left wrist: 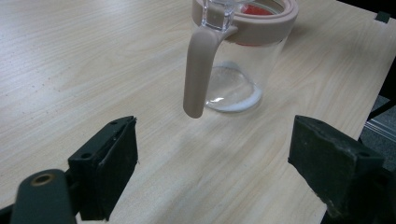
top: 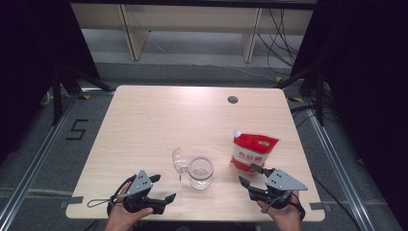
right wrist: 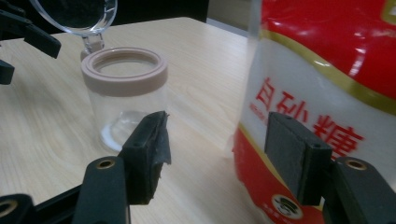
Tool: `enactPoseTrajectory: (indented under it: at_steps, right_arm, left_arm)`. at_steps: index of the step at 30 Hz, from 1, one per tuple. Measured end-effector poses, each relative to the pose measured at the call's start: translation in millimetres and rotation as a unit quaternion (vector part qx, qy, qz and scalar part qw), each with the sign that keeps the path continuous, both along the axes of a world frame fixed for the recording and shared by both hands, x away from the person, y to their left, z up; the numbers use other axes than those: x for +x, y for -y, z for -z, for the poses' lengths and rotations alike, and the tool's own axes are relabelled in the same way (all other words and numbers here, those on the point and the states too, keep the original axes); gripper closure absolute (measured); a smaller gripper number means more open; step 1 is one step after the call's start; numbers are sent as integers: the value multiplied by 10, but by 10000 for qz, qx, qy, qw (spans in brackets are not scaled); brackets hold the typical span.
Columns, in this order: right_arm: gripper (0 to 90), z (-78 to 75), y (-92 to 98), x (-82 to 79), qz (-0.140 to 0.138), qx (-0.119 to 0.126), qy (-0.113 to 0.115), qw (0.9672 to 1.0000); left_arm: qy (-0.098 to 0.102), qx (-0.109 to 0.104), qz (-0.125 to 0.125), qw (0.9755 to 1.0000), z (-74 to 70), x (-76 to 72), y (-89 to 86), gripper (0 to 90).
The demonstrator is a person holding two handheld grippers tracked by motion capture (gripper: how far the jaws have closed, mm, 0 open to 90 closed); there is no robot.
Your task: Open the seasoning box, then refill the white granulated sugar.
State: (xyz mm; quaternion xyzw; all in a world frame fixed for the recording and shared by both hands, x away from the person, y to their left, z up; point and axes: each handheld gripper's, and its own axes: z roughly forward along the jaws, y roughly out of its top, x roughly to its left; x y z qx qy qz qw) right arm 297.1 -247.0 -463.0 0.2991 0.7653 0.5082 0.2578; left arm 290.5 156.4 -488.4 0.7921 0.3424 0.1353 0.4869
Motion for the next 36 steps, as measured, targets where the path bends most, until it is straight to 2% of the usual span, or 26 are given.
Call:
enactPoseTrajectory:
  at_steps: [3, 5, 7, 9, 10, 13, 14, 16, 17, 19, 20, 21, 23, 24, 26, 28, 29, 30, 31, 32, 33, 34, 36]
  right_arm:
    - [396, -5, 44, -16, 118, 76, -66, 9999]
    - [394, -9, 116, -9, 192, 22, -8, 9998]
    - [392, -4, 163, -12, 279, 93, -48, 9996]
    - [393, -5, 216, -8, 348, 87, 24, 9994]
    - [393, -18, 259, -33, 453, 117, -77, 9989]
    - [394, -24, 305, -37, 565, 131, -52, 9983]
    - [394, -24, 305, -37, 565, 131, -52, 9983]
    - [394, -21, 341, -35, 656, 158, -63, 9977]
    - [394, -17, 360, -32, 685, 112, -12, 9976]
    - [393, -15, 382, -36, 740, 148, -31, 9971]
    - [390, -11, 404, -27, 749, 121, 8, 9971]
    - [390, -11, 404, -27, 749, 121, 8, 9971]
    - [376, -6, 422, -26, 797, 117, -3, 9967]
    - [363, -2, 438, -33, 856, 158, -101, 9962]
    - [352, 7, 456, -15, 820, 144, -69, 9965]
    - [339, 27, 482, -31, 923, 221, -217, 9952]
    - [339, 27, 482, -31, 923, 221, -217, 9952]
    - [321, 30, 514, -13, 885, 217, -152, 9957]
    - [321, 30, 514, -13, 885, 217, -152, 9957]
    - [311, 31, 515, -30, 949, 230, -187, 9950]
    - [300, 40, 534, -20, 879, 139, -230, 9958]
    - [293, 52, 524, -32, 932, 218, -310, 9949]
    - [275, 94, 558, -3, 858, 140, -341, 9956]
  left_arm:
    - [-6, -22, 0, 10000, 6, 4, 1, 152]
    - [-23, -26, 10, 10000, 6, 5, -1, 152]
    - [-40, -37, 15, 10000, 4, 4, -2, 152]
    - [-43, -27, 13, 10000, 1, 1, -1, 152]
    - [-34, 21, 11, 10000, 0, 0, -2, 152]
    - [-45, -79, 49, 9999, 5, -2, 10, 152]
    - [-24, -8, 56, 10000, -3, -5, 2, 152]
    - [-12, -45, 62, 10000, -5, 2, -2, 152]
    - [43, 46, 95, 9999, -10, 15, -17, 152]
    - [-45, -8, -14, 10000, -6, 3, -16, 152]
    - [56, 5, 77, 10000, -4, 22, -26, 152]
    - [56, 5, 77, 10000, -4, 22, -26, 152]
    - [51, 2, 80, 10000, -6, 21, -23, 152]
    - [-40, -47, 12, 10000, -1, 11, -5, 152]
    - [-24, -25, 34, 10000, -1, 17, -3, 152]
    - [-36, -24, 5, 10000, 0, 24, 4, 152]
    - [50, 24, 102, 9999, 6, 46, -2, 152]
    - [-59, -28, 17, 10000, 13, 32, 15, 152]
    - [-59, -28, 17, 10000, 13, 32, 15, 152]
    - [-31, -34, 47, 10000, 14, 33, 22, 152]
    - [-40, -27, 67, 10000, 10, 32, 27, 152]
    - [-8, -13, 98, 10000, 3, 28, 33, 152]
    - [-46, -60, 107, 9999, 10, 26, 57, 152]
